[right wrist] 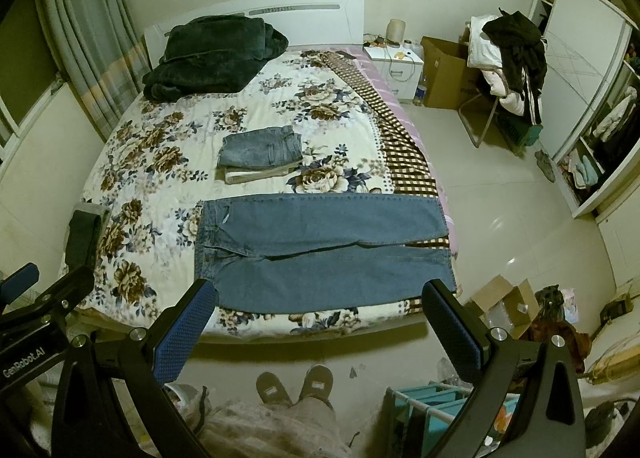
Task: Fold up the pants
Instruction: 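Reach both grippers to the jeans waistband corners and close on them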
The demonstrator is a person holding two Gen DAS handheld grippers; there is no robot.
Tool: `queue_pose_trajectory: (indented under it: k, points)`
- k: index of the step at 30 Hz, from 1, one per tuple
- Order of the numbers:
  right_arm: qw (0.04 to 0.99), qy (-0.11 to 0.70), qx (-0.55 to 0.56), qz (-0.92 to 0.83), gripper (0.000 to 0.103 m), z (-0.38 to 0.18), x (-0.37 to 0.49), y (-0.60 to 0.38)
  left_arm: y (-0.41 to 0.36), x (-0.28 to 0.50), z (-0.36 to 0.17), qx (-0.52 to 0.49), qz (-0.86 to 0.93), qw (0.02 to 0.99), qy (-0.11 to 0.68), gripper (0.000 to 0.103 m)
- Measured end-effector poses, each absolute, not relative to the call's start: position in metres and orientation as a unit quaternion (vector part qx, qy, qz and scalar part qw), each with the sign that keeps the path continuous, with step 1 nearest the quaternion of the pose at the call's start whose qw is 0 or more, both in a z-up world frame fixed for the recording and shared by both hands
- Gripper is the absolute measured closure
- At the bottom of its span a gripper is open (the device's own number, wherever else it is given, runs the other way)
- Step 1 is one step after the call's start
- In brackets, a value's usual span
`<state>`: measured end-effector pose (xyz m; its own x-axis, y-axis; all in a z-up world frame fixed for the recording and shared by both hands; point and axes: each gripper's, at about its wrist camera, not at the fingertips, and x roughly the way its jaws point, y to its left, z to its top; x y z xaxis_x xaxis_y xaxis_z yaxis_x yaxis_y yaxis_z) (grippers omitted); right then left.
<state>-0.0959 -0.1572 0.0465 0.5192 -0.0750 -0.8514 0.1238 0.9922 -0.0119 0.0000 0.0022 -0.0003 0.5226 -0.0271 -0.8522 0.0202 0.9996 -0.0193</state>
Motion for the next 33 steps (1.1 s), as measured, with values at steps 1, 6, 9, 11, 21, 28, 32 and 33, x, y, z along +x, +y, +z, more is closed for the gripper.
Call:
queue_pose_trajectory:
  k: [1,6,9,11,21,28,32,33]
  points:
    - [0.871,0.486,0.026,-0.060,0.000,0.046,-0.095,-0.158,-0.007,0.004,-0.002,-0.002,-0.010,0.874,0.485,0.000]
    - [0.867,0.487,0.047,-0.095,0.000,0.010,-0.080,-0.164,-0.021,0.030,-0.008,0.000,0.019,0.884,0.467,0.000]
    - [0.859,0.492,0.070,-0.120,0.000,-0.014,-0.053,-0.183,-0.015,0.069,-0.031,-0.005,0.041,0.886,0.462,0.000]
    - [0.851,0.499,0.079,-0.145,0.000,-0.035,-0.029,-0.198,0.004,0.096,-0.046,-0.010,0.059,0.883,0.465,0.000]
    - [0.779,0.567,0.171,-0.204,0.000,-0.198,0.145,-0.329,0.007,0.253,-0.177,-0.065,0.162,0.816,0.551,0.000]
    - [0.723,0.607,0.240,-0.227,0.000,-0.365,0.294,-0.424,0.010,0.375,-0.313,-0.144,0.235,0.739,0.615,0.000]
    - [0.691,0.619,0.274,-0.255,0.000,-0.453,0.358,-0.477,0.006,0.432,-0.400,-0.162,0.256,0.705,0.642,0.000]
    - [0.680,0.620,0.288,-0.264,0.000,-0.478,0.373,-0.496,0.006,0.444,-0.419,-0.169,0.257,0.696,0.649,0.000]
